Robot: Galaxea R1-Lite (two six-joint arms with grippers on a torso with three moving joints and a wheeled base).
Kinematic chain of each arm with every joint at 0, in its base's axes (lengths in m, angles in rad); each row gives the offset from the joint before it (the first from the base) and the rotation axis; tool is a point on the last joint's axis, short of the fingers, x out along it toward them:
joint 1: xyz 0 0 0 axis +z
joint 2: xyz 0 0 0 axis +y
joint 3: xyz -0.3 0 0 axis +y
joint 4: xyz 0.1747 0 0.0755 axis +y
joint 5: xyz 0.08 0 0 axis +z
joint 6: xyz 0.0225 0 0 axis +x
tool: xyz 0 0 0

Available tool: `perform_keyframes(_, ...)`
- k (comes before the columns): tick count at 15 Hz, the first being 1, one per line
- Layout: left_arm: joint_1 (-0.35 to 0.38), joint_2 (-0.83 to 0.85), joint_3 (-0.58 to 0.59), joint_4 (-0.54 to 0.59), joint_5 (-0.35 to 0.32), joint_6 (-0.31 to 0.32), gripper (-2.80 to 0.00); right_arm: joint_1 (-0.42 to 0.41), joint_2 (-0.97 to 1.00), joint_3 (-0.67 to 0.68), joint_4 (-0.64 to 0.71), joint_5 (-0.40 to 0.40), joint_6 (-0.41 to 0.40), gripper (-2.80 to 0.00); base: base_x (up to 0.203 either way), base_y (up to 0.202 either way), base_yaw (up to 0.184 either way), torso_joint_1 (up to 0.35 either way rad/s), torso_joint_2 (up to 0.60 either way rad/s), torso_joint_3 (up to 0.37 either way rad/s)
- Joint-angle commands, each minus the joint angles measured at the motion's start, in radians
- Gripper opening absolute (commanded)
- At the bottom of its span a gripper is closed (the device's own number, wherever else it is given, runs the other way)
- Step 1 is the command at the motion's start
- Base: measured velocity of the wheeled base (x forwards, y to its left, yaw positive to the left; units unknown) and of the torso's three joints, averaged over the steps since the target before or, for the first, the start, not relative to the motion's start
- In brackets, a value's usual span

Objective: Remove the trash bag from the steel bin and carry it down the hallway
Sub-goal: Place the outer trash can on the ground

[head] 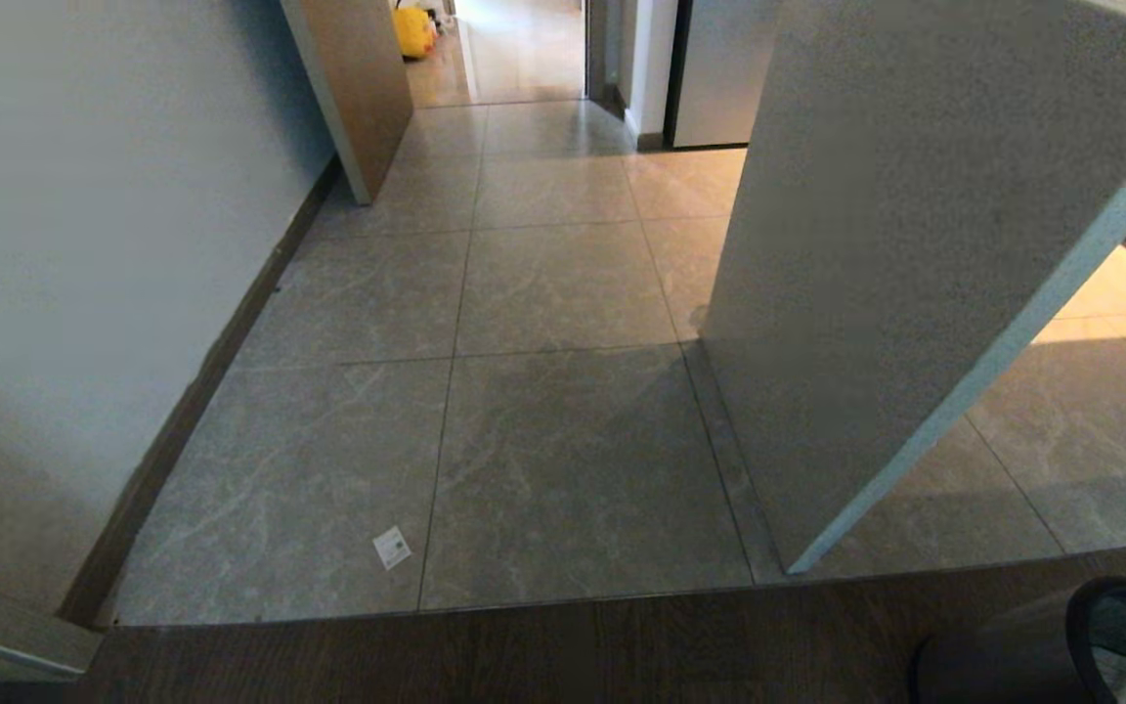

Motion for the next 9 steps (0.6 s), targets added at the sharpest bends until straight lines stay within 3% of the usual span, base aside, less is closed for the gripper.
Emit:
perform_keyframes(1,0.000,0.000,0.000,0.000,0.000,0.000,-2.80,-0.001,0.000,0.000,0.000,0.000,0.000,-2.80,0.000,0.000,0.000,0.006,0.00,-0.195)
perform_keyframes(6,0.000,0.000,0.000,0.000,0.000,0.000,-2.80,0.000,0.000,0.000,0.000,0.000,0.000,-2.80,0.000,0.000,0.000,0.002,0.00,-0.197)
perform_keyframes(9,0.000,0.000,0.000,0.000,0.000,0.000,-2.80,-0.001,0.000,0.001,0.000,0.000,0.000,-2.80,0.000,0.000,0.000,0.003,0.01,-0.077)
